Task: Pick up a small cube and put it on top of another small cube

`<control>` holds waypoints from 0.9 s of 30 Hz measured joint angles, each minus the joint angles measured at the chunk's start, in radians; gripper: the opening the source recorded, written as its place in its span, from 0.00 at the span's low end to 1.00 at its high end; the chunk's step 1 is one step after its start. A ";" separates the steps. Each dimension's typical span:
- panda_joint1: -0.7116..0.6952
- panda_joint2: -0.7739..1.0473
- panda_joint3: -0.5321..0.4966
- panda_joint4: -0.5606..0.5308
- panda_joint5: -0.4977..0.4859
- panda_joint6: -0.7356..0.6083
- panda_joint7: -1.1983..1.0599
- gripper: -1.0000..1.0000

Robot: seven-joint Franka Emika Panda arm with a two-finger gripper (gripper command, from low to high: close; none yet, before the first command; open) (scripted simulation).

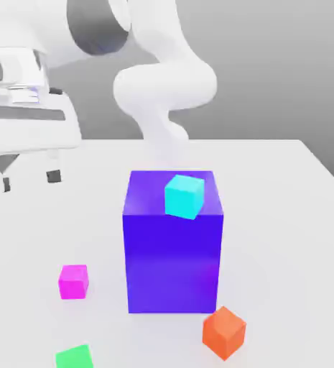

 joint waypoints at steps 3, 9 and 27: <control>0.045 0.029 -0.076 -0.020 -0.011 0.020 -0.134 0.50; 0.144 0.084 -0.237 -0.060 -0.041 0.062 -0.397 0.50; 0.495 0.160 -0.716 -0.171 -0.340 0.166 -1.106 0.50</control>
